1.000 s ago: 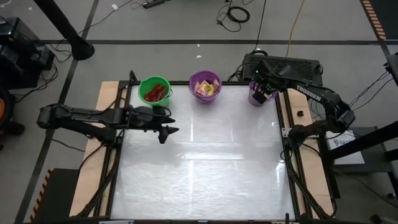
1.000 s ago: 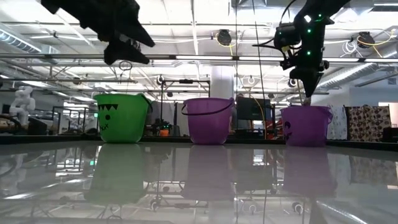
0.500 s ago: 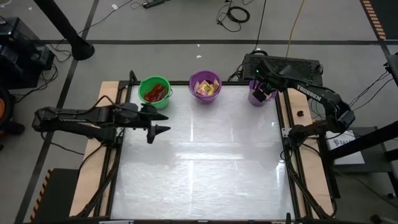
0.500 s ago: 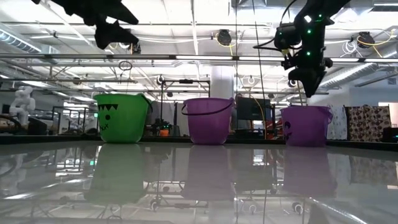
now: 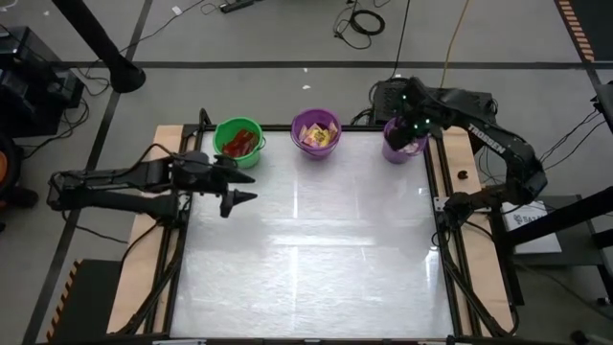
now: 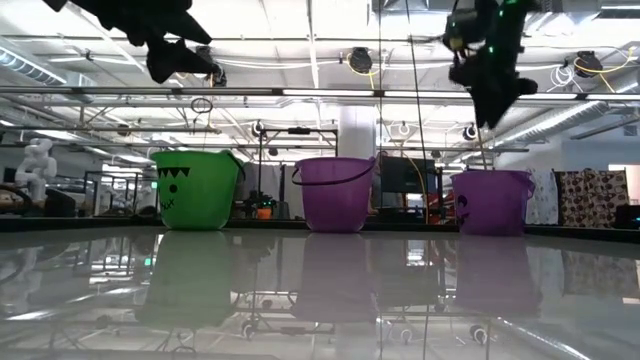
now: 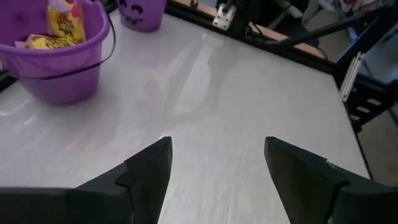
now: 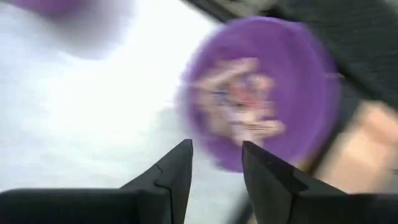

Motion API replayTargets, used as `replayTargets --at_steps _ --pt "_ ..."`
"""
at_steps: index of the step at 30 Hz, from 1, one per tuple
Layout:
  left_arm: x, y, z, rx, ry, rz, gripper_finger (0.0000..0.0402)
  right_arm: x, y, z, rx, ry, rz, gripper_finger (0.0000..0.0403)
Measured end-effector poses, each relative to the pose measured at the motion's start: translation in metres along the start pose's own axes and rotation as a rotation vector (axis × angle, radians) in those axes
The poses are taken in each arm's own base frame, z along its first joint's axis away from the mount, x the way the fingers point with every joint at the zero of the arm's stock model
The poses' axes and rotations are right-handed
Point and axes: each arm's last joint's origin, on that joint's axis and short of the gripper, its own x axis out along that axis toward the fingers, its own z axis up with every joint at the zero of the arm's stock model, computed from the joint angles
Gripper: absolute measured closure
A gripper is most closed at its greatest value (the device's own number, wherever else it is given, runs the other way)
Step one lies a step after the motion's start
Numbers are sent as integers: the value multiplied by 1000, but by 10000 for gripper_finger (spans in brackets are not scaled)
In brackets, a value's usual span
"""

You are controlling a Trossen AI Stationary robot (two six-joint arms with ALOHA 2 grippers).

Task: Sort candy by brand, put in halloween buckets
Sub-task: Return to Home Position

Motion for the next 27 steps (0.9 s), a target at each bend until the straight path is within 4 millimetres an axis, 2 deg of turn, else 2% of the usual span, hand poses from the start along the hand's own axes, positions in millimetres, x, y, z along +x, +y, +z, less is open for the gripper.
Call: replayTargets --at_steps 5,8,11,14,17,20,24,27 --pt "-19 3 4 -15 -74 -42 139 -23 13 -1 12 -16 373 271" --pt "-37 2 6 -11 -144 -59 139 -42 24 -10 -71 -96 483 271" --pt "-55 1 6 -2 -225 -71 139 -59 36 -23 -111 -266 524 271" --pt "-71 0 5 -1 -302 -49 139 -65 48 -41 -132 -494 614 271" --pt "-80 2 3 -10 -370 9 139 -52 64 -58 -158 -713 768 271" --pt "-77 6 -7 -31 -385 36 139 -24 83 -76 -127 -850 960 270" --pt "-69 10 -22 -126 -443 -11 139 15 98 -98 -35 -871 1146 270" --pt "-56 14 -35 -188 -515 -72 139 38 102 -111 41 -807 1185 270"
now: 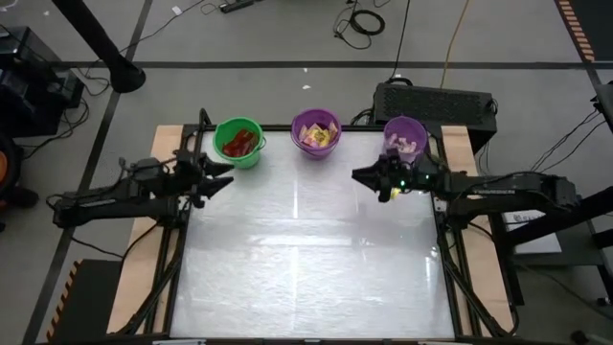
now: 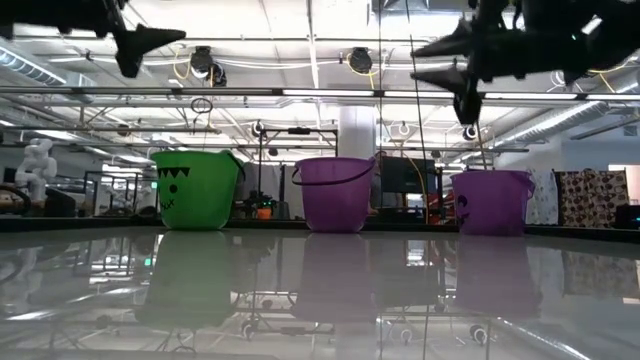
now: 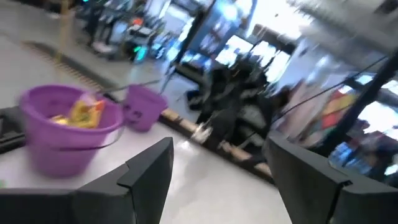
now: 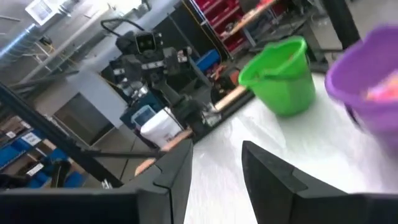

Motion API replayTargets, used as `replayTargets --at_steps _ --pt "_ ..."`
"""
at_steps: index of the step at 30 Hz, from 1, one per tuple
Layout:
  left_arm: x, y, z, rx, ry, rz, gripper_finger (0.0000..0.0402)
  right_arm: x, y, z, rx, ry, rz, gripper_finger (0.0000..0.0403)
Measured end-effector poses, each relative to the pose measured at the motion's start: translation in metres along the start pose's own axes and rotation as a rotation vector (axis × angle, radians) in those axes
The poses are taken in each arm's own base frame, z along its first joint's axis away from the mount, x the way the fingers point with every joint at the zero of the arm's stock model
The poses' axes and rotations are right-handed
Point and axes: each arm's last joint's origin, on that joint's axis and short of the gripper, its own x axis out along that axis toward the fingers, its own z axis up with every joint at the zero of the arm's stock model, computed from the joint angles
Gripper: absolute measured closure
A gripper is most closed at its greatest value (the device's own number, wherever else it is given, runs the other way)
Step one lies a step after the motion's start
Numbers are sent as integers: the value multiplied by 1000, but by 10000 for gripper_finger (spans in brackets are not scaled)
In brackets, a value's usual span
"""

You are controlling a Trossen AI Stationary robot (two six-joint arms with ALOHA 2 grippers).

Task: Sort candy by brand, put in halloween buckets
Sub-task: Return to Home Position

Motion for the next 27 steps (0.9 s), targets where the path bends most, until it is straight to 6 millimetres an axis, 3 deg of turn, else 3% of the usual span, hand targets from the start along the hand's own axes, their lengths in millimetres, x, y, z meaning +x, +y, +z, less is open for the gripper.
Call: replayTargets --at_steps 4,11,18,24,27 --pt "7 11 -27 -18 -21 -75 139 -3 -8 -20 15 32 -11 270" --pt "10 28 -58 -76 23 -17 139 -11 -12 -36 9 92 13 270" --pt "9 34 -71 -78 47 -10 139 -27 -21 -49 25 55 41 271" --pt "-2 33 -69 -92 30 -34 139 -55 -40 -66 75 -69 90 287" --pt "-10 34 -69 -100 -9 -20 139 -58 -39 -63 58 -82 87 301"
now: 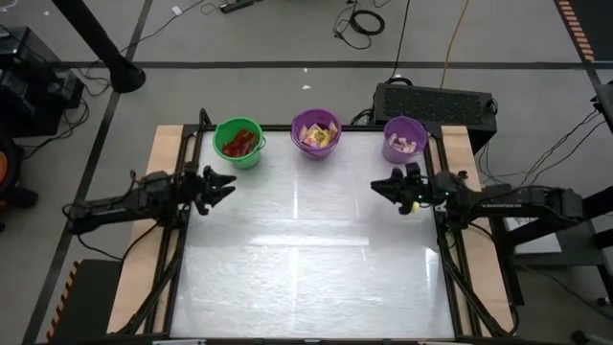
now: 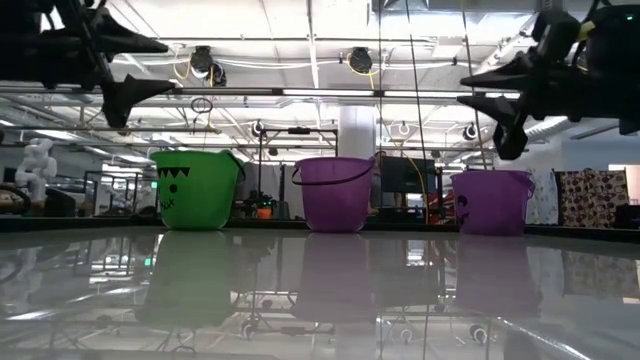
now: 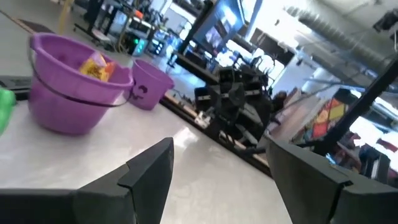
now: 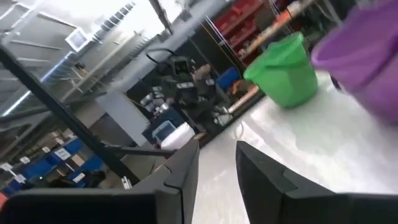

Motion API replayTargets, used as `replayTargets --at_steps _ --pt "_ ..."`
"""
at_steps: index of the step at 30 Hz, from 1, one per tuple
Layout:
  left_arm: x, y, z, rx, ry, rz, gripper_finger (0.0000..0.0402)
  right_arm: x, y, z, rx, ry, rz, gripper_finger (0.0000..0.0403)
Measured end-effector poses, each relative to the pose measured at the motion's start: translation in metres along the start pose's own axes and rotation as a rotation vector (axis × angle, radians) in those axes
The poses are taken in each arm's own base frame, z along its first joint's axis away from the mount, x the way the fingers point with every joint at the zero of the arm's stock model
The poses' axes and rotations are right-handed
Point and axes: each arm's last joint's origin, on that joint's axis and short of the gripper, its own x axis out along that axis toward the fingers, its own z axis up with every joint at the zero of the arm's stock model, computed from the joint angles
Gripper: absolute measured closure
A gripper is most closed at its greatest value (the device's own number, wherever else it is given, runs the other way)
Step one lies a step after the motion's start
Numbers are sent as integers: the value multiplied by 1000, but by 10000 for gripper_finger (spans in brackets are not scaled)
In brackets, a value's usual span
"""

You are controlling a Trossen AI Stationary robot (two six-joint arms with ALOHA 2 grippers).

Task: Sort candy by brand, put in halloween buckets
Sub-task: Return to Home Position

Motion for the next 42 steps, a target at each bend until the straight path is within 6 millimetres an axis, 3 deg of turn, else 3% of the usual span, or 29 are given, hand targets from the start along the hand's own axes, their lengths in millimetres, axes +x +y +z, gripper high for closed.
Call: replayTargets --at_steps 7,22,30,37,42 --pt "-5 4 -6 -20 -27 -15 139 -4 -1 7 -114 -47 -10 327" --pt "-1 13 -24 28 34 -53 139 -6 -15 -7 -159 147 -95 399" --pt "-1 14 -24 156 23 -36 139 -10 -27 -20 -159 284 -232 397" --pt "-1 14 -23 157 21 -37 139 -16 -35 -30 -163 401 -312 400" --pt "-1 15 -26 221 48 -22 139 -17 -37 -30 -197 380 -371 401"
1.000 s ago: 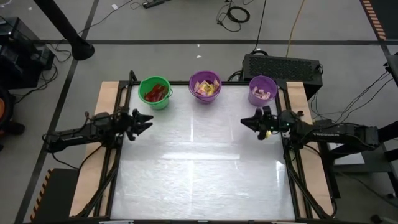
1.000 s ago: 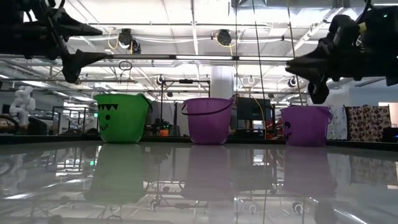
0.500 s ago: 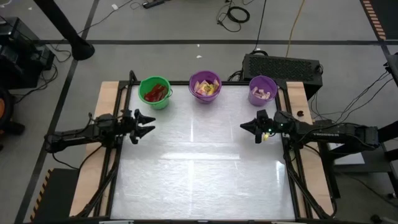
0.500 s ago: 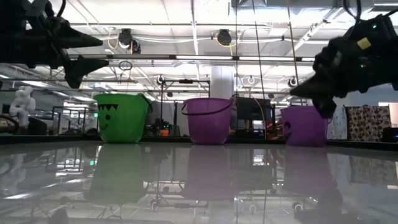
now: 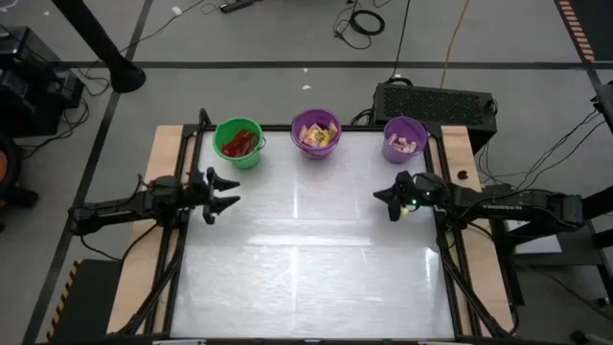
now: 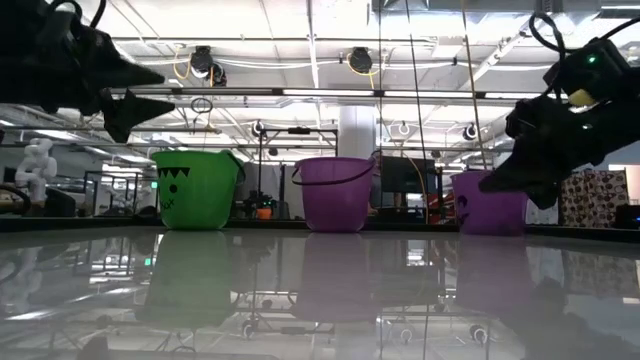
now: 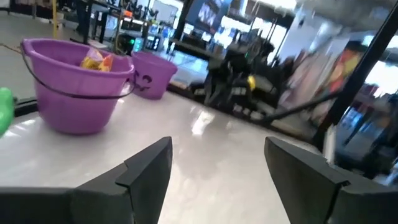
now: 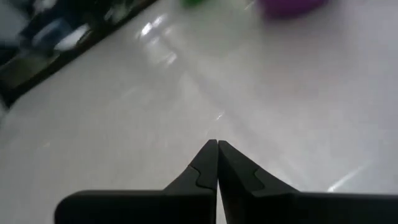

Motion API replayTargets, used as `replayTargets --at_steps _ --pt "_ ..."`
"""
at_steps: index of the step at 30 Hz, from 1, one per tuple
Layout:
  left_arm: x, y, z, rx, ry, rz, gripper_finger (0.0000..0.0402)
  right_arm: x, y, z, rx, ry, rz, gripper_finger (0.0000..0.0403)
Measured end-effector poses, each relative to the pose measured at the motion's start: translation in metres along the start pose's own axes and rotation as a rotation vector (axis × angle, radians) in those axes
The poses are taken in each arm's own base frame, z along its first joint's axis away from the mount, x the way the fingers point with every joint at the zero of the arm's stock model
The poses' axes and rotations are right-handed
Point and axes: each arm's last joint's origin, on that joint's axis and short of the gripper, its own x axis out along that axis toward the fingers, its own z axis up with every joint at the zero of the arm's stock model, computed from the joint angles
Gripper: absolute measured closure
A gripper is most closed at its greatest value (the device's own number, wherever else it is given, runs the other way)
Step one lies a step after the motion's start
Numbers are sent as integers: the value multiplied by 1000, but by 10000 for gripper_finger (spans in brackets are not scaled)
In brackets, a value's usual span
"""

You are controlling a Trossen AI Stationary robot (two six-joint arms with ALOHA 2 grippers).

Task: Sort candy by brand, put in halloween buckets
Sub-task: Return to Home Position

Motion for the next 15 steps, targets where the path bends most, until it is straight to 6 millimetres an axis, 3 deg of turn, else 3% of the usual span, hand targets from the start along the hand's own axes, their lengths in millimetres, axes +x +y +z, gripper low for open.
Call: replayTargets --at_steps 4,8,15 --pt "0 2 -3 112 36 23 139 -1 0 10 -22 -159 -104 401" --pt "1 2 -4 155 47 29 139 -3 4 21 -161 -277 -121 401" --pt "1 2 -4 187 50 30 139 -3 6 23 -282 -297 -120 401"
